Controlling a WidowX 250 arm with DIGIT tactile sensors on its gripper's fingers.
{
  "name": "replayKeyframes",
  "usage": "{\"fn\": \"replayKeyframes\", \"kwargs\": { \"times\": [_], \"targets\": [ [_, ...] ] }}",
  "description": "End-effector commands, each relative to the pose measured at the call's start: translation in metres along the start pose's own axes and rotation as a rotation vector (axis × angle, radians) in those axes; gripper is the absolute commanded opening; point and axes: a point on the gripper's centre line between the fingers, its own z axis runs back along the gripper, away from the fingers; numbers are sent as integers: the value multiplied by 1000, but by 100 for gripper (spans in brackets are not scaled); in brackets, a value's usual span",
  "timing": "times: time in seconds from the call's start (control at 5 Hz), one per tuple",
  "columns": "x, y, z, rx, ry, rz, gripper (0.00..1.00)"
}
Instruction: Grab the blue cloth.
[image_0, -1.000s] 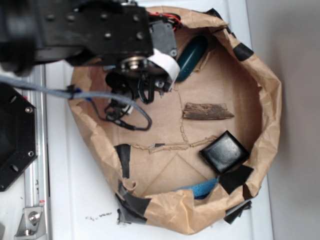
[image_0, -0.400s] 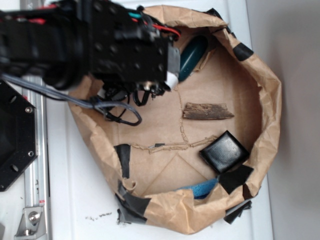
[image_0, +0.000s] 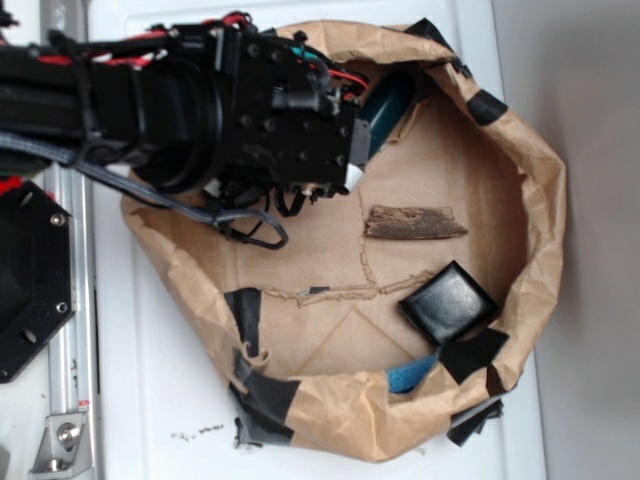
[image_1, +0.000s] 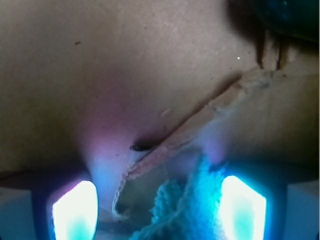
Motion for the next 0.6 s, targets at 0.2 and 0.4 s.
{"fn": "replayKeyframes", "kwargs": {
  "times": [0.2,0.4],
  "targets": [
    [-5,9,3,20,-47,69,0],
    [-13,10,14,19,-80,78,0]
  ]
}}
